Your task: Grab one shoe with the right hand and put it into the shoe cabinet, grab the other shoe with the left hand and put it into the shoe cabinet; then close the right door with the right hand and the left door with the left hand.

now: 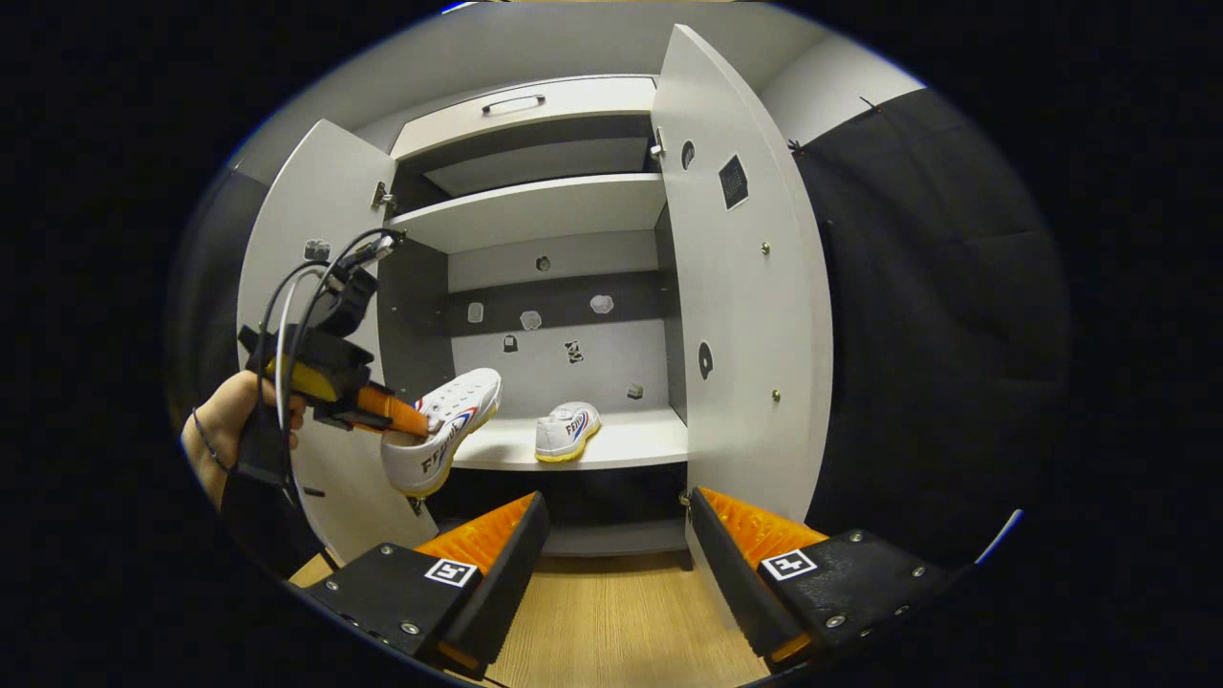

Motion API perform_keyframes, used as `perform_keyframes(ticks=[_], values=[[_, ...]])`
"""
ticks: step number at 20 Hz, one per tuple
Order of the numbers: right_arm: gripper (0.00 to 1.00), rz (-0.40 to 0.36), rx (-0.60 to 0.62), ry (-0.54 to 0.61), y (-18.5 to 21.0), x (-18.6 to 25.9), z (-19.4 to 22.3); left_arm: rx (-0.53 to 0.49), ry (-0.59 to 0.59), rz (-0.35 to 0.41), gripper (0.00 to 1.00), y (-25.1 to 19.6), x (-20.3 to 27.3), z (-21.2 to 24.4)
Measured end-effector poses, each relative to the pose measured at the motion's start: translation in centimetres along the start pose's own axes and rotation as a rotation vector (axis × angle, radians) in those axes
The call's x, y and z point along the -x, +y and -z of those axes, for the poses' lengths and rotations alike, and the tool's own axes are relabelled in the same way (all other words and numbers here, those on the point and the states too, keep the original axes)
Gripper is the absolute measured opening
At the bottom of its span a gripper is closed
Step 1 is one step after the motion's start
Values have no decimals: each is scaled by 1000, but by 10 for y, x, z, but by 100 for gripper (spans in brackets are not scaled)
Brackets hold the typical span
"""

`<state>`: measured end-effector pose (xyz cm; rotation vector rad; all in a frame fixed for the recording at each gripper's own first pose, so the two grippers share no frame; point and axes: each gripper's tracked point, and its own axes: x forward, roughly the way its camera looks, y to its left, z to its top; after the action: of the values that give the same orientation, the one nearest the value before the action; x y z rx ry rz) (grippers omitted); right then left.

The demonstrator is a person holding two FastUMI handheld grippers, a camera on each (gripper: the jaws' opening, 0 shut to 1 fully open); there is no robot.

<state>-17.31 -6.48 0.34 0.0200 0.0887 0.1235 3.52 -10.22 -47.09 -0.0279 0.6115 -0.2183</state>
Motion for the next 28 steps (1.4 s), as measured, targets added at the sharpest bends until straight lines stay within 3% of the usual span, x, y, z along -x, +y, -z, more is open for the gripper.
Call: perform_keyframes(ticks=[10, 14, 18, 20, 21, 24, 25, 27, 28], values=[[93, 37, -25, 44, -20, 11, 13, 26, 126, -71, 6, 5, 7, 4], [93, 50, -43, 44, -24, 12, 12, 44, 155, -67, 7, 6, -8, 14], [92, 52, -58, 42, -24, 15, 9, -2, 180, -53, 7, 2, -17, 19], [93, 44, -68, 43, -22, 19, 8, -35, 149, -41, 17, -1, -13, 13], [93, 46, -64, 43, -23, 21, 7, -68, 112, -45, 35, -1, -10, 4], [92, 64, -58, 36, -32, 29, 3, -195, 4, -68, 37, -4, 15, -25], [92, 69, -60, 35, -35, 31, 1, -217, -39, -64, 56, -10, 27, -34], [92, 85, -60, 33, -44, 35, -1, -235, -120, -57, 84, -18, 53, -50], [92, 95, -57, 32, -50, 36, -2, -239, -153, -51, 88, -23, 66, -55]])
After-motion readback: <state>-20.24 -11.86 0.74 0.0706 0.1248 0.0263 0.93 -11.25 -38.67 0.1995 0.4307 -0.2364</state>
